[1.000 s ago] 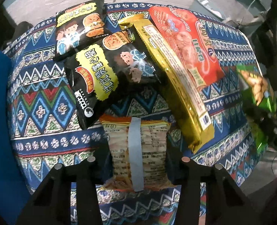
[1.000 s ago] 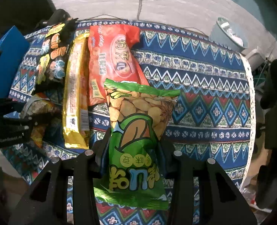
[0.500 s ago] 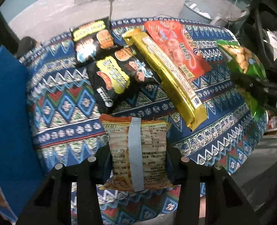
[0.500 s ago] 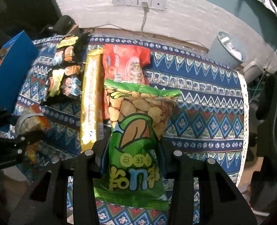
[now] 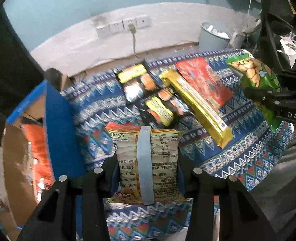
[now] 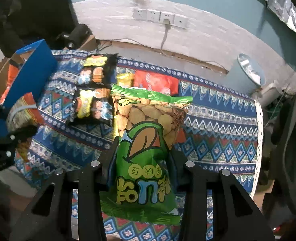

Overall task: Organize snacks
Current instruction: 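Lift the green peanut bag and beige cracker bag and carry both over the box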

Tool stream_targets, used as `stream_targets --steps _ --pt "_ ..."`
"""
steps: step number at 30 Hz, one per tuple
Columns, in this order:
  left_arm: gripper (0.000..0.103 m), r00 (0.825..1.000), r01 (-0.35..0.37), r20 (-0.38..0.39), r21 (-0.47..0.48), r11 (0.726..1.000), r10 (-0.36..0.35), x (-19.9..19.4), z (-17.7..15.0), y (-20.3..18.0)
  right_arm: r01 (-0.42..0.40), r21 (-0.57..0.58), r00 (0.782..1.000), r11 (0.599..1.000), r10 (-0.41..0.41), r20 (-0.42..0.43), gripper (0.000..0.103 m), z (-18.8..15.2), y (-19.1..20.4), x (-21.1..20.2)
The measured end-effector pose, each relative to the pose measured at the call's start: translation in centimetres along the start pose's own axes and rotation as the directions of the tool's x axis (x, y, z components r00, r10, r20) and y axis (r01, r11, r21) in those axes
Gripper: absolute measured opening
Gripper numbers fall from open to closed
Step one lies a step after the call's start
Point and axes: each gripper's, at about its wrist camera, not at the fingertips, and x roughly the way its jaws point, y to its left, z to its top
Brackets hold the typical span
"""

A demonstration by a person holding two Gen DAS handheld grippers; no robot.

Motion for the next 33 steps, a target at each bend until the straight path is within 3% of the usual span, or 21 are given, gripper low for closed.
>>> stream_targets --steps 12,23,33 --pt "0.046 0.991 -0.082 0.104 -0.034 0.996 0.085 -4.1 0.4 3.0 -0.054 -0.046 0.996 0.998 0.057 0.07 0.04 2.5 3.8 -2.9" --pt "0.046 0.986 -0.063 0.146 -0.095 0.993 0.077 -6.5 0.2 6.3 -0.097 -0.09 0.988 0.991 0.107 0.111 0.04 4.6 7.3 -4.8" --pt "0.046 0.977 -0.087 0.183 -0.133 0.987 0.11 -8.1 -0.8 9.3 -0.132 -0.135 0.981 0.982 0.149 0.124 0.04 6.9 11.1 -5.4"
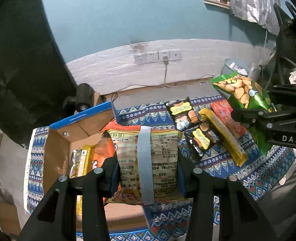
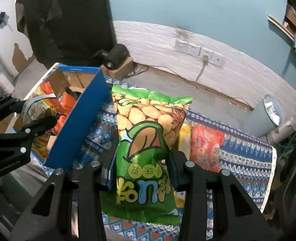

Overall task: Organize snacks
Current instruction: 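Lift the green peanut bag and beige cracker bag and carry both over the box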

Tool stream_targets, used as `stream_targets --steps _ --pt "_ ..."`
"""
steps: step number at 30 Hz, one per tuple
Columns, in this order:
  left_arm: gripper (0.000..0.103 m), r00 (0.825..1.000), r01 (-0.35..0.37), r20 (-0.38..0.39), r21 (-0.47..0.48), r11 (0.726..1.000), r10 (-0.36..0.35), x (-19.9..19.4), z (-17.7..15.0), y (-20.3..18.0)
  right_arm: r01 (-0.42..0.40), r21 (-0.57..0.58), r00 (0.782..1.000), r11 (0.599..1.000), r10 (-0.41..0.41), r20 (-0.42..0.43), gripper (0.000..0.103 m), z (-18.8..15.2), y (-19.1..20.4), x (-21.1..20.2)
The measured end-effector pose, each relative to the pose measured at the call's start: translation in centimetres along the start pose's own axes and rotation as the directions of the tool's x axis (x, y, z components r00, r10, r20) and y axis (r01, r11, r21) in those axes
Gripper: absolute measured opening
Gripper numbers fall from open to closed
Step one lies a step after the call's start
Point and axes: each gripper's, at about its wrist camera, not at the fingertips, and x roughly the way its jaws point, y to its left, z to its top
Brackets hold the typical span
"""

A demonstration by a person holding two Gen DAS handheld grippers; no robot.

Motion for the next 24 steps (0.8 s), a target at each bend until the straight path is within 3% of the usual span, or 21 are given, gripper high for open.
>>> stream_targets --steps 12,24 --pt "0.046 1.0 -0.031 -0.009 -0.119 0.992 0.03 -0.3 -0.8 6.7 -0.055 -0.065 0.998 0.996 0.055 -0.001 0.04 3.5 5.4 1.8" --pt "0.046 0.993 -0.117 -0.02 -0.192 0.974 0.115 -0.3 -2.0 13.3 -0.118 -0.123 0.993 0.985 0.115 -0.036 0.04 6.7 10.9 4.7"
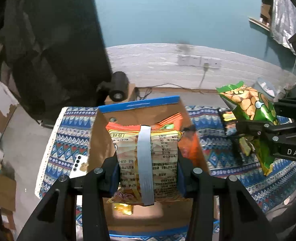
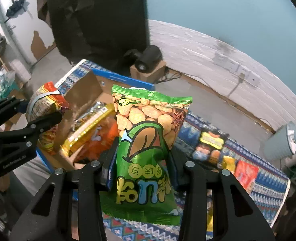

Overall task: Organize snacks
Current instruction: 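Lift the green peanut bag and beige cracker bag and carry both over the box, then open both tools to drop the peanut bag and cracker bag into the box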

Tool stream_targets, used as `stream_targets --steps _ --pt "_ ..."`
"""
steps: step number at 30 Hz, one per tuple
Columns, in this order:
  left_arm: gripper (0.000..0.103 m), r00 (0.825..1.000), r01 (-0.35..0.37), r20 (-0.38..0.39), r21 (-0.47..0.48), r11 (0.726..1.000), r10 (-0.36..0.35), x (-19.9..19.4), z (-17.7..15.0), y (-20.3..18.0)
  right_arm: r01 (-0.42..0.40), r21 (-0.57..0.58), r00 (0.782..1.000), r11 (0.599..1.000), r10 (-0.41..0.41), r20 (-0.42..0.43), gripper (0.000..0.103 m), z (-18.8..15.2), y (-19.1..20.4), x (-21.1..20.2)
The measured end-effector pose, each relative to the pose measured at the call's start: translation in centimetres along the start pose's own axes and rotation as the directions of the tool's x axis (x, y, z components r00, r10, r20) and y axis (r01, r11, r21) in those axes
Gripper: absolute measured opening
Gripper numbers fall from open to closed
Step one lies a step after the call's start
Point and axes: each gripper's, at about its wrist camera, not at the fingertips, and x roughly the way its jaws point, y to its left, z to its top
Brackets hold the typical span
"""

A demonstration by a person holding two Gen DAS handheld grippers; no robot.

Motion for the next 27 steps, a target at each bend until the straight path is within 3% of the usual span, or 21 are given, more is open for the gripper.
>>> stream_targets --steps 13,20,22,24,27 --pt "0.046 0.997 -0.058 -0.062 -0.042 0.997 0.055 1.8 -1.3 4.1 -0.068 -0.072 0.997 0.995 0.065 -0.047 0.04 3.3 6.6 4.0" --pt "0.047 0.992 -0.091 -0.092 -0.054 0.994 0.085 2.4 -1.8 5.4 -0.086 -0.101 0.994 0.991 0.078 -0.077 0.042 3.6 7.9 5.8" --pt "0.052 0.99 -0.104 -0.106 -0.06 0.993 0.098 2.7 -1.8 5.7 -0.092 -0.104 0.993 0.99 0.083 -0.084 0.045 3.6 7.9 6.0" --pt "0.061 0.989 -0.111 -0.105 -0.061 0.992 0.105 2.6 -1.7 5.7 -0.099 -0.103 0.993 0.99 0.091 -0.082 0.059 3.7 7.8 5.9" --pt "0.072 0.989 -0.128 -0.081 -0.05 0.991 0.123 1.9 -1.5 5.2 -0.09 -0.093 0.995 0.992 0.086 -0.05 0.07 3.7 7.4 5.1"
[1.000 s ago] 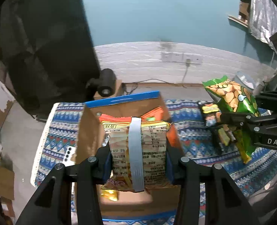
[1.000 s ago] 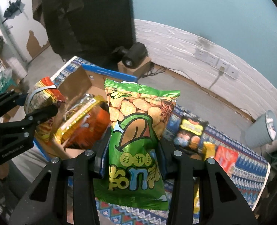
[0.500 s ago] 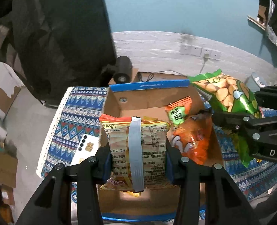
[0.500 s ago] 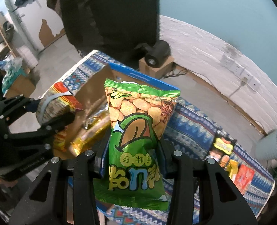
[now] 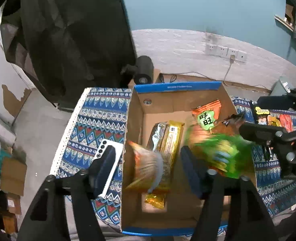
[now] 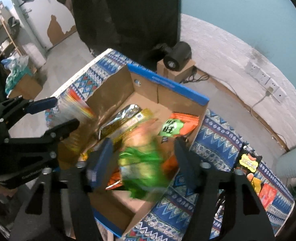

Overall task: Organize snacks
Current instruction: 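Open both tools to drop the peanut bag and cracker bag into the box, then move both open tools back over the remaining snacks on the cloth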

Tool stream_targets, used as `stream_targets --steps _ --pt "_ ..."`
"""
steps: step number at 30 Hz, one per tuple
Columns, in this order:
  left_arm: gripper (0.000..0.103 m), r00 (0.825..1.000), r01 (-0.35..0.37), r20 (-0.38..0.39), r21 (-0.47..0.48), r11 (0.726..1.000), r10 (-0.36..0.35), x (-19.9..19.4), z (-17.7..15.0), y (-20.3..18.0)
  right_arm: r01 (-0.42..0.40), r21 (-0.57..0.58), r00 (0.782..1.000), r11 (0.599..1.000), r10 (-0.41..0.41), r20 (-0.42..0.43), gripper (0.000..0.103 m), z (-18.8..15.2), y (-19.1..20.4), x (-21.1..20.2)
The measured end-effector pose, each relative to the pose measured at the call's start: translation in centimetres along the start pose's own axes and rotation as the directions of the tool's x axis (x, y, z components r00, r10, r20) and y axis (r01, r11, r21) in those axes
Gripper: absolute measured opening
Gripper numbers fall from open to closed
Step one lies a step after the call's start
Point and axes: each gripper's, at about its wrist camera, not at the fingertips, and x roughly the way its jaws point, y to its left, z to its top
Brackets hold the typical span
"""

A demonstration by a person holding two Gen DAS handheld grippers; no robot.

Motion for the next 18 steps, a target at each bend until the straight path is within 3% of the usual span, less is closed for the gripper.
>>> stream_targets --steps 10,18 --pt "0.077 0.998 0.059 0.019 0.046 0.997 -0.06 -1.1 0.4 -2.8 0.036 0.04 0.998 0.999 -0.038 0.053 0.075 -1.3 -2.7 -3.3" --pt "0.078 0.991 0.133 0.012 0.087 0.987 -0.135 -2.1 0.6 -6.5 0.082 0.088 0.996 0.993 -0.085 0.033 0.075 -4.1 -6.6 -4.7"
